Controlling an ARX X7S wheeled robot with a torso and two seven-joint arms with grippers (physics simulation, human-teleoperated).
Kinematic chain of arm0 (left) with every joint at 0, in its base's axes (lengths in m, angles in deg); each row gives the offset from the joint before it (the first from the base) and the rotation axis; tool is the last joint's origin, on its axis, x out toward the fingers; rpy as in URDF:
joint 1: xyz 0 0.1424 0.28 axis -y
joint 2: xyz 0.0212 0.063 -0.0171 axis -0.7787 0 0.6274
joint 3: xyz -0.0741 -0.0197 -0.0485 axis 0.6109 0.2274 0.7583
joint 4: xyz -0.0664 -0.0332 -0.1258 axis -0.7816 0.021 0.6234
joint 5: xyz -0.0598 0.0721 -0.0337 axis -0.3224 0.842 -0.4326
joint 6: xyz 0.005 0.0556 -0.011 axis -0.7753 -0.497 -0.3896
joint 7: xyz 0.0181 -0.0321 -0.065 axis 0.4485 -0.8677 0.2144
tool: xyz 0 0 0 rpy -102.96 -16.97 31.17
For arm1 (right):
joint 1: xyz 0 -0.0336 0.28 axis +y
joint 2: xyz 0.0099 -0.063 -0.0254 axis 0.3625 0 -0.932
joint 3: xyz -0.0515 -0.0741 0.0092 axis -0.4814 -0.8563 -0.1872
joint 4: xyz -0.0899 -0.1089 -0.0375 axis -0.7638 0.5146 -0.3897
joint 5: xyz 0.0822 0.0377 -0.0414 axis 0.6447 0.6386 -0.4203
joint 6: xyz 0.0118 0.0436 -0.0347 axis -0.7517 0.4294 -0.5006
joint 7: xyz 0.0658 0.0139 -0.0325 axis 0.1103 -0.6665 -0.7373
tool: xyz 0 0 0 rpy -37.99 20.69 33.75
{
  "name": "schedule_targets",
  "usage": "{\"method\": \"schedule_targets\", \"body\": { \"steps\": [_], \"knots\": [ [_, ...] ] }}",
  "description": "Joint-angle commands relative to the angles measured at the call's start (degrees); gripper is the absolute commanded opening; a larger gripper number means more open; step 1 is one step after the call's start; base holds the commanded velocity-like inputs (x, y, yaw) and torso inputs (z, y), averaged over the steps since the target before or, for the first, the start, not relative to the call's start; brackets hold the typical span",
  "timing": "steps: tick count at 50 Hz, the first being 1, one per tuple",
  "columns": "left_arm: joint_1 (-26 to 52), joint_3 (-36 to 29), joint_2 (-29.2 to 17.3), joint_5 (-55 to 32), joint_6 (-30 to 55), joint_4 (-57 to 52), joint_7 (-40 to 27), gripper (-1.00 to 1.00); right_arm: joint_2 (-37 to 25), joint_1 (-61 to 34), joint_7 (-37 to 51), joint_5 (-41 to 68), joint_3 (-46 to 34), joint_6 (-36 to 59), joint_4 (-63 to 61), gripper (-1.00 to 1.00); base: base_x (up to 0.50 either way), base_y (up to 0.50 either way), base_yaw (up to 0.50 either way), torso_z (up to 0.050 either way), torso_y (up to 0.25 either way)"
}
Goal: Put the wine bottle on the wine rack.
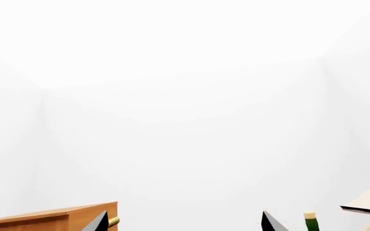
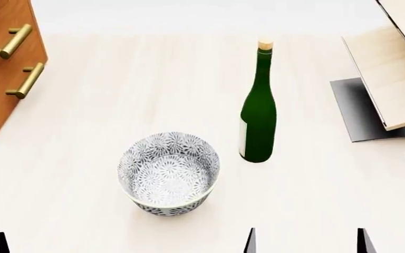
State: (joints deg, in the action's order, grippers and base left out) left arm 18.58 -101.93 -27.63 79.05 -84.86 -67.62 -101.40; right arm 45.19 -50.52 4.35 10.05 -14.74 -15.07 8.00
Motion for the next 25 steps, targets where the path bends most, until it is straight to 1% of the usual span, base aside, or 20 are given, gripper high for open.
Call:
{"method": "schedule_targets", "body": {
  "steps": [1, 25],
  "knots": [
    [0.1, -0.4, -0.3, 0.2, 0.1, 0.1, -0.3, 1.0, -0.5, 0.0, 0.3, 0.5, -0.4, 0.2, 0.0, 1.0, 0.1, 0.0, 0.0, 0.0, 0.0],
    [0.3, -0.9, -1.0, 0.1, 0.3, 0.4, -1.0, 1.0, -1.2, -0.1, 1.0, 0.6, -1.0, 0.0, 0.3, 1.0, 0.13, 0.0, 0.0, 0.0, 0.0]
  ]
}}
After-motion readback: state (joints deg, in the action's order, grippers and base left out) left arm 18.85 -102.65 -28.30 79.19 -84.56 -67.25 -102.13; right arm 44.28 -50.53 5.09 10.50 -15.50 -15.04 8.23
